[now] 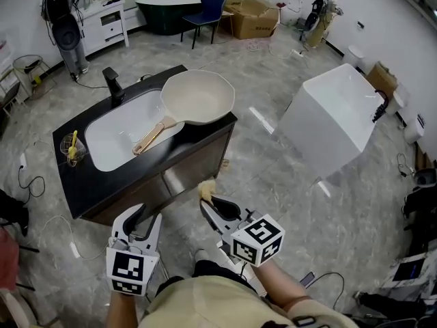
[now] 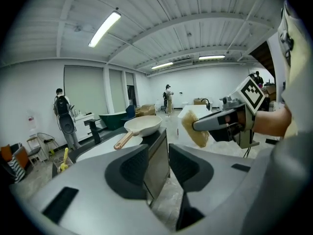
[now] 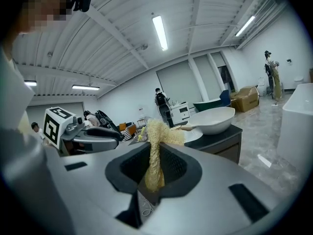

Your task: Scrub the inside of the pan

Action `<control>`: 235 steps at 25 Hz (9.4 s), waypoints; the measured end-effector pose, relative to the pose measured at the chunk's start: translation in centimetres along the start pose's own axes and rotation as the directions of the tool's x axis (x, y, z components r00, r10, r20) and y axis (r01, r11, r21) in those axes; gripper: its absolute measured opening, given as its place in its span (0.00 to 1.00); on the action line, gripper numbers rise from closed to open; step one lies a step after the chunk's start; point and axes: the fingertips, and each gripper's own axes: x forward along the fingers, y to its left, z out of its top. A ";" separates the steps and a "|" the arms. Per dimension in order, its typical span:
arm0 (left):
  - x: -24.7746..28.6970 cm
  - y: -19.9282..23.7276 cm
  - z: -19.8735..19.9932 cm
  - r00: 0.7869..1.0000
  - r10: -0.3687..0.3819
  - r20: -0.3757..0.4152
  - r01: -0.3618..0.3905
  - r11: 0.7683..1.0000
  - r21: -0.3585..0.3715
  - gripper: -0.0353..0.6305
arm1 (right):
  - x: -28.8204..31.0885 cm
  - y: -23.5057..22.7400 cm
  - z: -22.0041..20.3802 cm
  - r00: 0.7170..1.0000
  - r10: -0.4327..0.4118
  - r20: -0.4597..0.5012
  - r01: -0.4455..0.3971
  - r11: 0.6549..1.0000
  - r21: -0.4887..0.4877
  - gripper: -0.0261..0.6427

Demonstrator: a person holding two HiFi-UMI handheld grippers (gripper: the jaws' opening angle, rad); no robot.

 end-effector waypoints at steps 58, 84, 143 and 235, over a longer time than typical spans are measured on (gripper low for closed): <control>31.0 13.8 -2.1 0.743 -0.308 -0.594 0.329 0.941 -0.076 0.41 | 20.2 -19.9 10.3 0.991 -0.105 -0.080 0.106 0.994 0.007 0.13; 33.3 14.2 -2.7 0.700 -0.247 -0.670 0.235 0.966 -0.111 0.38 | 30.0 -34.3 11.8 0.922 -0.063 -0.382 -0.077 0.937 -0.340 0.13; 33.5 16.0 -3.0 0.672 -0.328 -0.664 0.401 0.915 -0.047 0.38 | 40.2 -29.0 3.6 0.788 0.014 -0.615 -0.405 0.763 -0.503 0.14; 33.4 16.0 -2.9 0.713 -0.305 -0.631 0.388 0.922 -0.008 0.38 | 33.6 -45.8 6.7 0.544 -0.715 -0.439 -0.392 0.245 -0.887 0.14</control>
